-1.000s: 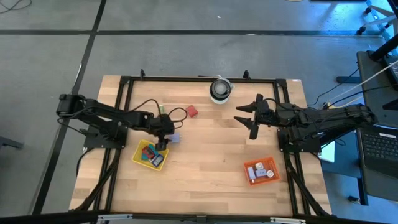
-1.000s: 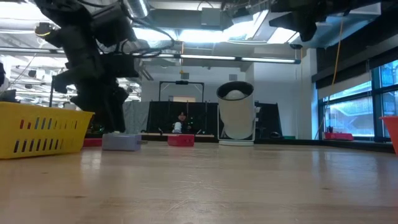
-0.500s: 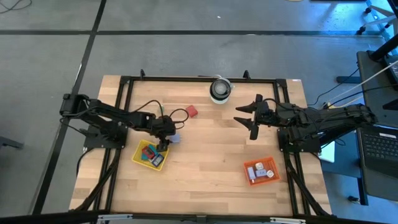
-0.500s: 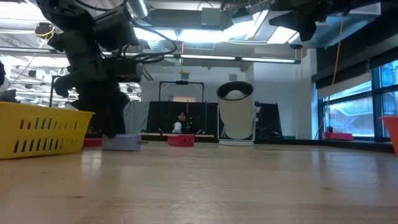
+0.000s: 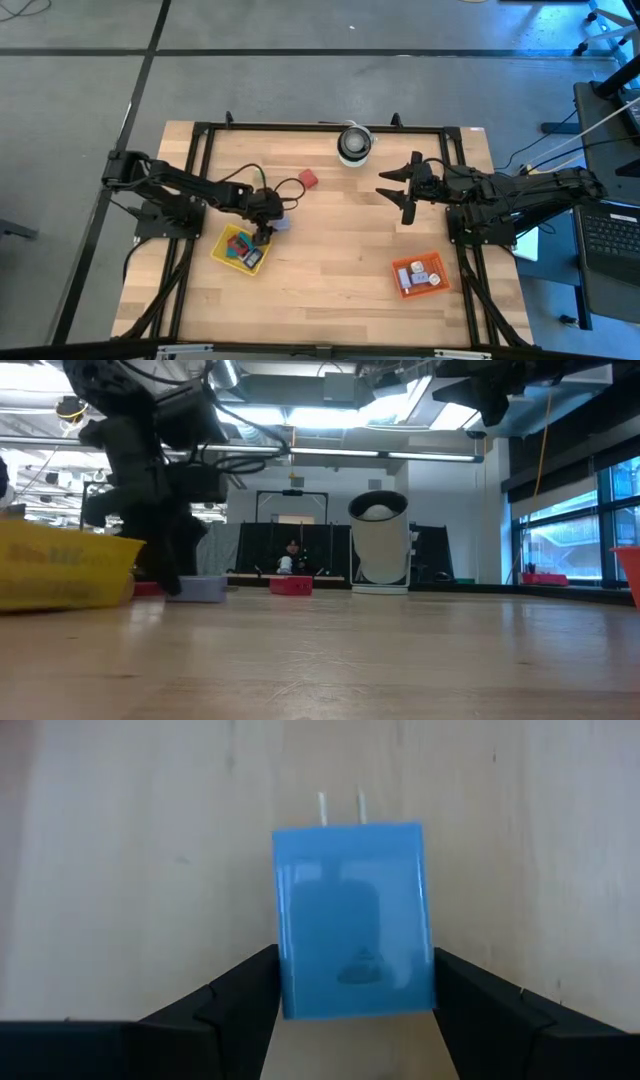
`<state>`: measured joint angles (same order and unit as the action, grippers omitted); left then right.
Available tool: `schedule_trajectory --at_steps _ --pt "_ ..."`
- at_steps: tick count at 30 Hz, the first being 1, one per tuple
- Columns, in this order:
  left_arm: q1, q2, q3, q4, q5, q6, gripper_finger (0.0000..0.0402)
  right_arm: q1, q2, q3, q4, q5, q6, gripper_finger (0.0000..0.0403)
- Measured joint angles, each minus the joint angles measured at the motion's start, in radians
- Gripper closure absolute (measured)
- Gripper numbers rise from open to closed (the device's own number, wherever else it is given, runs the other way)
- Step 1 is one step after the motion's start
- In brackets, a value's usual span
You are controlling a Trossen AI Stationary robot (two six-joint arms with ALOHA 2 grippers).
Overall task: Pick & Place Office items
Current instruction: Put the violet charger adapter into the orange bin
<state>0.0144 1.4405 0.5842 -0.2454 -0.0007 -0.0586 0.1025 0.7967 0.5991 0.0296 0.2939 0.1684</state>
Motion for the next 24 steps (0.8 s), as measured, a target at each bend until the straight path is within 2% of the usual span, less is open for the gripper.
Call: schedule_trajectory --at_steps 11,16,24 --pt "-0.008 0.041 0.055 -0.019 0.014 0.018 0.0172 0.000 0.000 0.000 0.000 -0.051 0.004 0.0186" --pt "-0.008 0.041 0.057 -0.024 0.042 0.028 0.0188 0.000 0.000 0.000 0.000 -0.051 0.004 0.0186" --pt "-0.014 0.041 0.057 -0.026 0.061 0.046 0.0193 0.000 0.000 0.000 0.000 -0.051 0.002 0.0186"
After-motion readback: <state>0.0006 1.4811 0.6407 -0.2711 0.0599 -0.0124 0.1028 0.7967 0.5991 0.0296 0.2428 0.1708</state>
